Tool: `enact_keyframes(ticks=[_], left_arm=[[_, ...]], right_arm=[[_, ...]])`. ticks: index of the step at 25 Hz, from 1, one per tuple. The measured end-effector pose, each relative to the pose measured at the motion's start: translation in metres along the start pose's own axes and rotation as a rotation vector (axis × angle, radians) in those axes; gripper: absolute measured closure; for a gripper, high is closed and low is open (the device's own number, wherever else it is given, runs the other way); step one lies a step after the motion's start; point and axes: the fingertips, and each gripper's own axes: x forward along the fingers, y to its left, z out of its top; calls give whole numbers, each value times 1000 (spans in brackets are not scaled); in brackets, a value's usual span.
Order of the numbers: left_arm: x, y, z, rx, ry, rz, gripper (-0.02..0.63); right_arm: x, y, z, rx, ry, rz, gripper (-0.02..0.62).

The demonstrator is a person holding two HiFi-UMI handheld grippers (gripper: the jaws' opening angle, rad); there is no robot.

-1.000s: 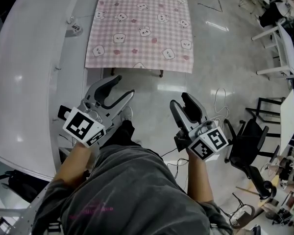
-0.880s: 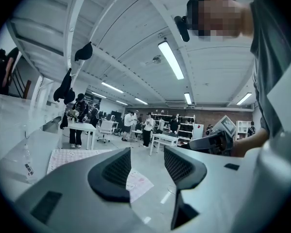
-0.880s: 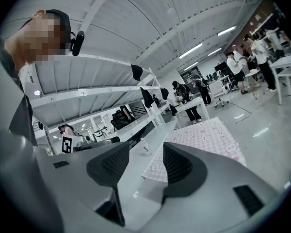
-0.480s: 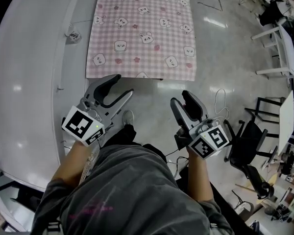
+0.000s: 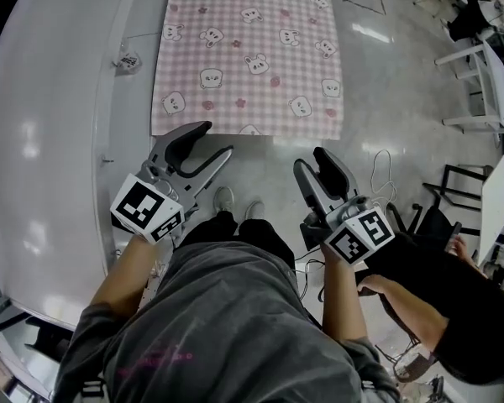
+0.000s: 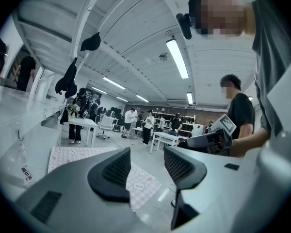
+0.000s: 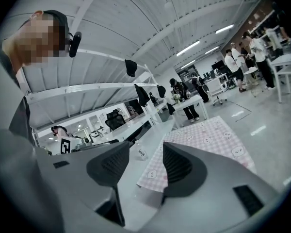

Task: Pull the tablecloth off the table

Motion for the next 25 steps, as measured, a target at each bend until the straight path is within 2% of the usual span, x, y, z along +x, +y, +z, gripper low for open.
enact_keyframes(ticks=[12, 21, 25], left_arm=[[31, 36, -60, -81, 76, 18, 396], [56, 51, -96, -136, 119, 69, 394], [70, 64, -123, -163, 136, 88, 392]], right_arm=[[35, -61, -41, 64, 61, -30, 393], [50, -106, -67, 118, 137, -8, 393], [61, -131, -90, 161, 165, -3, 393]])
